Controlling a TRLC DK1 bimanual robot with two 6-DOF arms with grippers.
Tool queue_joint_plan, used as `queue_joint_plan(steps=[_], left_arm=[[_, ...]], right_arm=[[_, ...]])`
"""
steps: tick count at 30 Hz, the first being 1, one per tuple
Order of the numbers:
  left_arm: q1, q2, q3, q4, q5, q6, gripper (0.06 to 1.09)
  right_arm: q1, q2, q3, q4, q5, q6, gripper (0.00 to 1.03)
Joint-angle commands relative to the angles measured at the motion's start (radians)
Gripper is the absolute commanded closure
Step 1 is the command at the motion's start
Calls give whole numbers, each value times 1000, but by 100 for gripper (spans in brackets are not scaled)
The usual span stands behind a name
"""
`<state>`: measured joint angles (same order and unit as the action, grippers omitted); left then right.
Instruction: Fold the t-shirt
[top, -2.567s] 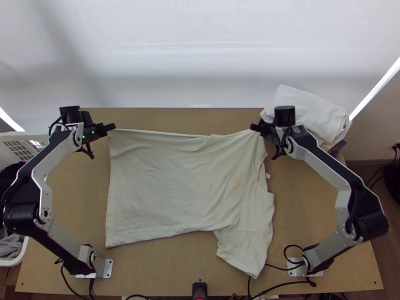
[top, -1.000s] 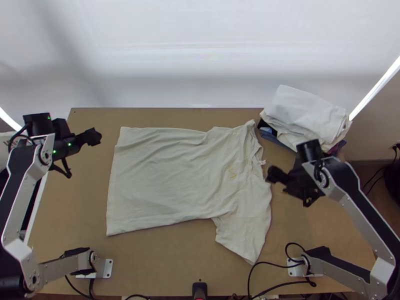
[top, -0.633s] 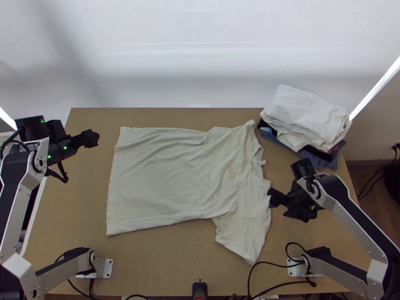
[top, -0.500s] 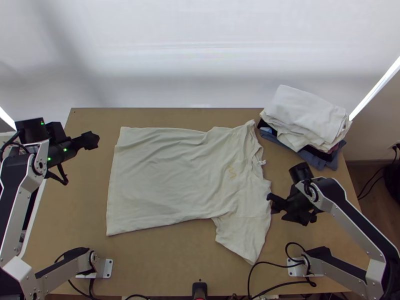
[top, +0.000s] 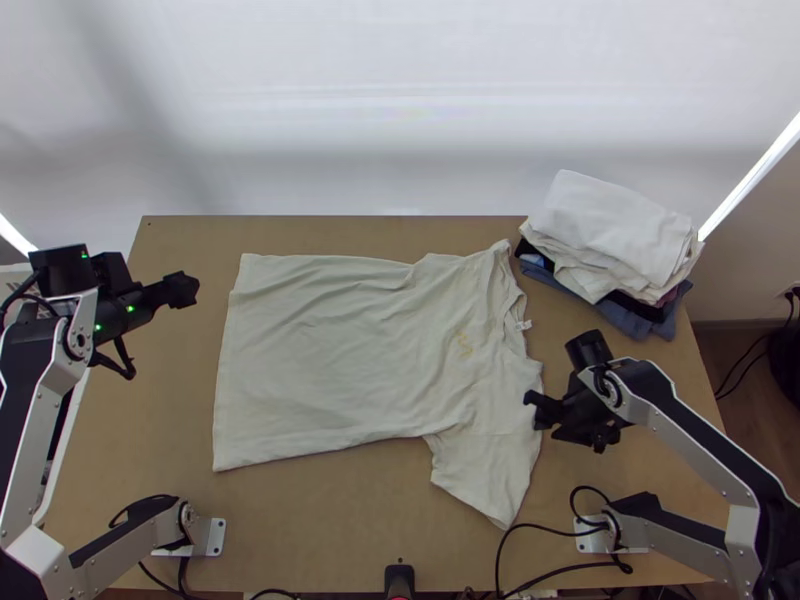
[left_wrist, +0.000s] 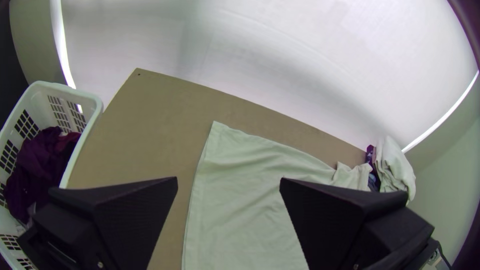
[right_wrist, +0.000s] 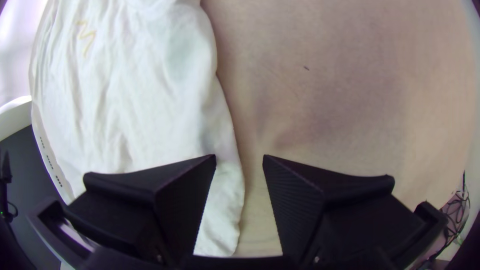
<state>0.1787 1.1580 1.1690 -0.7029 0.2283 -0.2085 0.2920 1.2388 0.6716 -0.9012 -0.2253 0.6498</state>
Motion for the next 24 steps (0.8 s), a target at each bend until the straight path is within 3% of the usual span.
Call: queue_joint_plan(steps=[1, 5, 7, 10, 11, 16, 24], left_arm=[[2, -23, -20, -17, 11, 14, 9], [4, -20, -15, -76, 11, 70, 9], [-10, -12, -17, -190, 11, 192, 9], [-18, 3, -58, -357, 11, 406, 9], [-13, 12, -77, -402, 6, 457, 9], [-4, 126, -124, -633, -64, 560, 9], [-79, 118, -275, -635, -133, 627, 10]], right_arm=[[26, 30, -23, 12, -3, -1, 56], [56, 48, -29, 31, -3, 1, 56], [67, 62, -29, 33, -3, 1, 57], [84, 54, -30, 56, -2, -16, 96], [84, 44, -33, 62, 0, -19, 100], [82, 28, -38, 77, 4, -26, 100], [84, 14, -43, 85, 4, -26, 100]])
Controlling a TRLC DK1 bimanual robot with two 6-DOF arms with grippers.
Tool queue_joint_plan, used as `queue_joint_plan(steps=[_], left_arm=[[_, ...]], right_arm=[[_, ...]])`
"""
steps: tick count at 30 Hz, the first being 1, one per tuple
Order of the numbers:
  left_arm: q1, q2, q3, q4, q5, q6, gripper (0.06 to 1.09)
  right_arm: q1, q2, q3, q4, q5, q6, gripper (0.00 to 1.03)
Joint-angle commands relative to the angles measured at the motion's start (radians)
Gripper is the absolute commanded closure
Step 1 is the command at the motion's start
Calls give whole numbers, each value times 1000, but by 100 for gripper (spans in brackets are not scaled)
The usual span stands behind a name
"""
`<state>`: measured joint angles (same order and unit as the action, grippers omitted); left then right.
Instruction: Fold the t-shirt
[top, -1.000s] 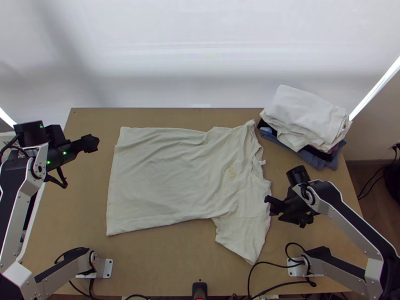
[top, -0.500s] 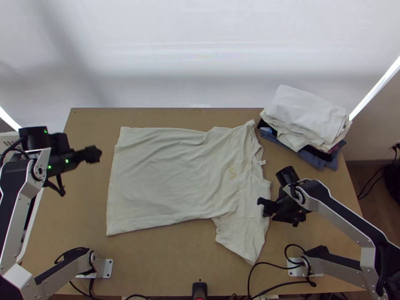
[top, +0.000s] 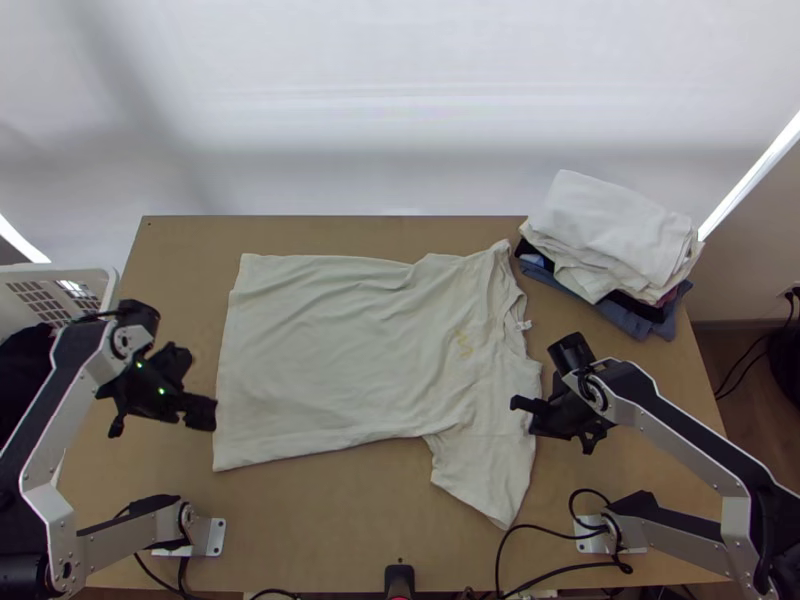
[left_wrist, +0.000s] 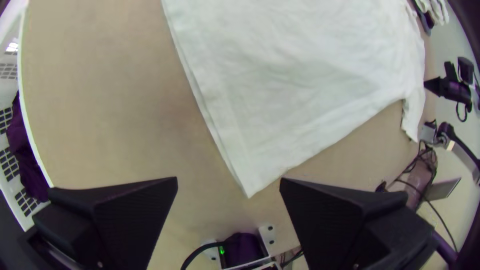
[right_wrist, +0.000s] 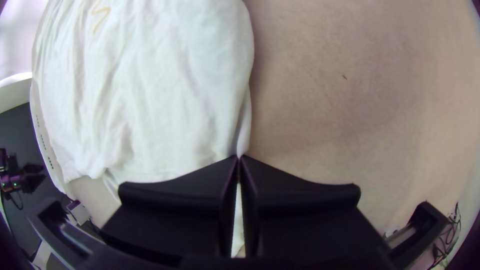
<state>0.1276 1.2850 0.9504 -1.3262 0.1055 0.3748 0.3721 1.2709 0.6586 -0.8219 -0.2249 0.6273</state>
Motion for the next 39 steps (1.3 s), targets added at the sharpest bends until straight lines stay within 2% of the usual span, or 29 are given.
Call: queue_joint_plan(steps=[1, 13, 16, 21, 25, 26, 31, 39], left_arm=[[-28, -13, -82, 2, -9, 58, 10], [-86, -36, -199, 30, 10, 47, 11], [-92, -36, -210, 24, 14, 29, 20], [-115, -33, -225, 25, 28, 12, 21], [-118, -38, -222, 73, 63, -20, 65], [-125, -35, -222, 76, 66, -28, 68], [-144, 7, -222, 81, 65, -43, 68], [-146, 27, -226, 84, -9, -60, 68]], right_arm=[[4, -19, -30, 6, 4, -3, 100], [4, -34, -34, 6, 6, 0, 100], [4, -36, -33, 7, 6, 0, 100], [4, -36, -33, 7, 6, 2, 100], [4, -36, -31, 9, 6, 3, 100], [4, -36, -30, 9, 6, 3, 100], [2, -44, -33, 9, 6, 2, 100], [-2, -56, -37, 9, 6, -3, 100]])
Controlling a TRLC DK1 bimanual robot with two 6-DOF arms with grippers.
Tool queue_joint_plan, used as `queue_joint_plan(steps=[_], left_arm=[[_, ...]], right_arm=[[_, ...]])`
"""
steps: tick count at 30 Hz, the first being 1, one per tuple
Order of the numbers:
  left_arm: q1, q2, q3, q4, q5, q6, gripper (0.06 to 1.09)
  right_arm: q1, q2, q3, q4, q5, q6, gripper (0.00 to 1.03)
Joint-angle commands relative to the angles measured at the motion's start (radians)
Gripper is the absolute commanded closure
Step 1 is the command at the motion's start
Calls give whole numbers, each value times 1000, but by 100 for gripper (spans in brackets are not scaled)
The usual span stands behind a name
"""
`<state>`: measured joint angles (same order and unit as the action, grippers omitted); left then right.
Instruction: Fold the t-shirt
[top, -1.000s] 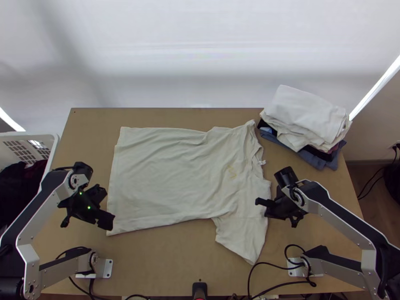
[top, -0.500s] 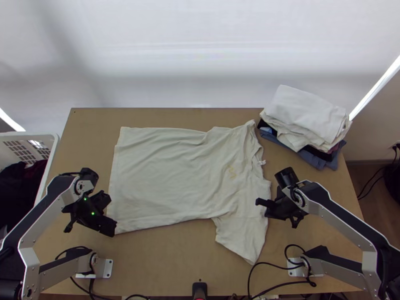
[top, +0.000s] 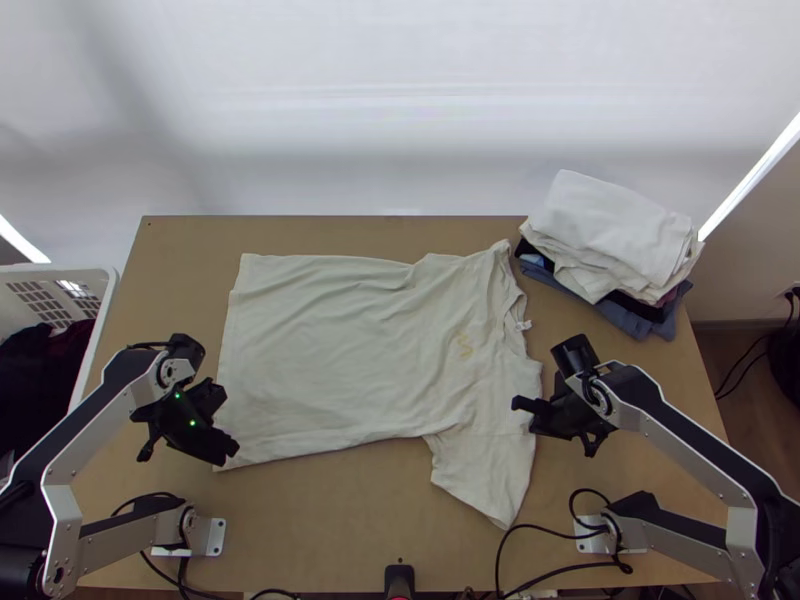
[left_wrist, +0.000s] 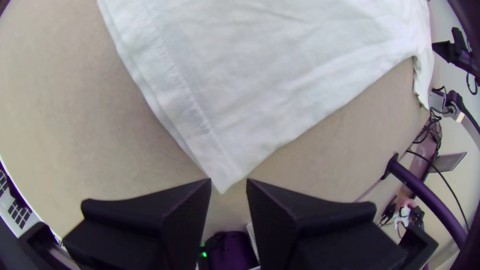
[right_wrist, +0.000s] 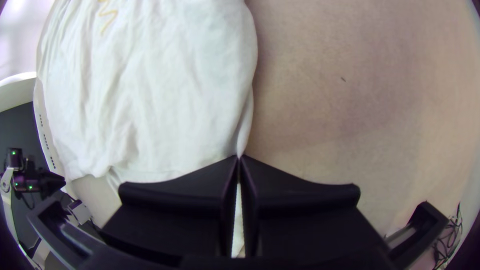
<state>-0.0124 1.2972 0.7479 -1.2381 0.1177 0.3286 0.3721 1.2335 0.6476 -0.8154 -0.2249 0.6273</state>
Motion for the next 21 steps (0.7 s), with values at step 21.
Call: queue_joint_plan(steps=[21], left_arm=[[-67, 162, -25, 2, -50, -33, 70]], right_arm=[[-4, -29, -28, 1, 6, -5, 100]])
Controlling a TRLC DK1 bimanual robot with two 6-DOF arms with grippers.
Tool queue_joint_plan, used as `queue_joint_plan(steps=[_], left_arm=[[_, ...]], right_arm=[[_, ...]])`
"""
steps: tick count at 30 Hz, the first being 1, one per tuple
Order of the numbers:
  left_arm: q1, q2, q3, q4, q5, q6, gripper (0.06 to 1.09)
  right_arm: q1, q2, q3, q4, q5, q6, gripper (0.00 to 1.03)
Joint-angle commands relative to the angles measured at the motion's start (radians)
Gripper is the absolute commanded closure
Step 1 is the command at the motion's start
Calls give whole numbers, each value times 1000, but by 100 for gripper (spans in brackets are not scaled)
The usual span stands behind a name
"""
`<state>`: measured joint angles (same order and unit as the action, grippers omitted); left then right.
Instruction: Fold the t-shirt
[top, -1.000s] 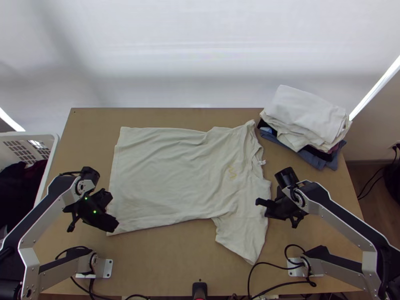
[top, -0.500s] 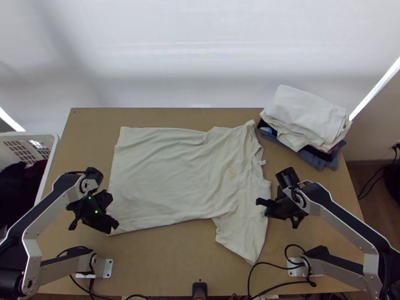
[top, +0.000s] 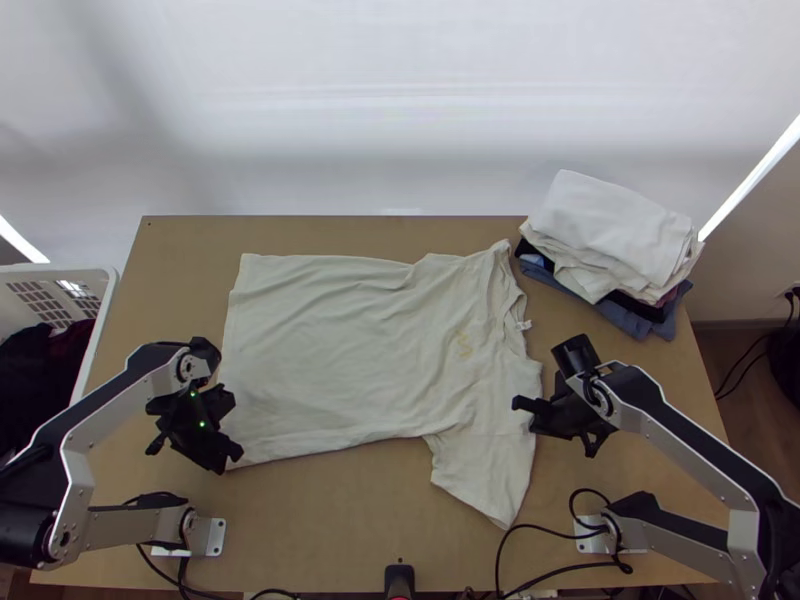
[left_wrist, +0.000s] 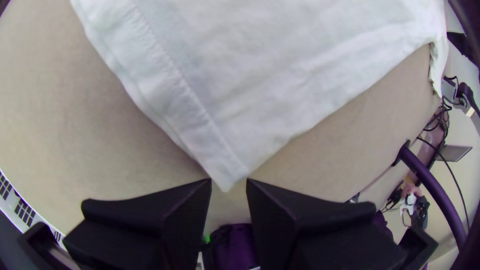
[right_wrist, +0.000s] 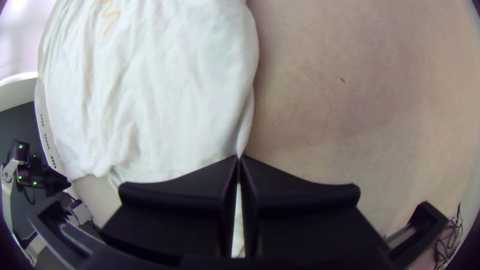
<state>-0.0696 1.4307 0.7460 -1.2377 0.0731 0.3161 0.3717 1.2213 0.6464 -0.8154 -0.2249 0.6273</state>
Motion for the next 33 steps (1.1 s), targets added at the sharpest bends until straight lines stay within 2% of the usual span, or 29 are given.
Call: queue_joint_plan(steps=[1, 2, 3, 8, 12, 15, 17, 23, 27, 33], left_arm=[[-7, 30, -22, 1, -6, -23, 85], [-7, 20, -19, 17, -6, -25, 102], [-6, 2, -19, 29, -6, -26, 104], [24, -59, -20, 18, -7, -11, 105], [113, -101, 70, 7, 13, -12, 105], [145, -174, 145, 17, 73, -20, 105], [149, -230, 196, 27, 146, -43, 105], [143, -386, 227, 288, 281, -354, 105], [152, -475, 190, 514, 286, -414, 105], [197, -504, 253, 738, 258, -546, 105]], right_arm=[[-4, -19, -27, 2, 6, -5, 100], [-4, -20, -27, 2, 6, -5, 100], [-4, -25, -27, 2, 6, -5, 100], [-4, -39, -28, -1, 7, -11, 100], [-14, -82, -10, -7, 9, -38, 100], [-24, -126, 18, -7, 27, -57, 100], [-25, -171, 55, 1, 93, -60, 100], [-36, -255, 170, 216, 220, -90, 100], [-71, -218, 285, 268, 226, -120, 100], [-91, -144, 449, 367, 294, -219, 100]])
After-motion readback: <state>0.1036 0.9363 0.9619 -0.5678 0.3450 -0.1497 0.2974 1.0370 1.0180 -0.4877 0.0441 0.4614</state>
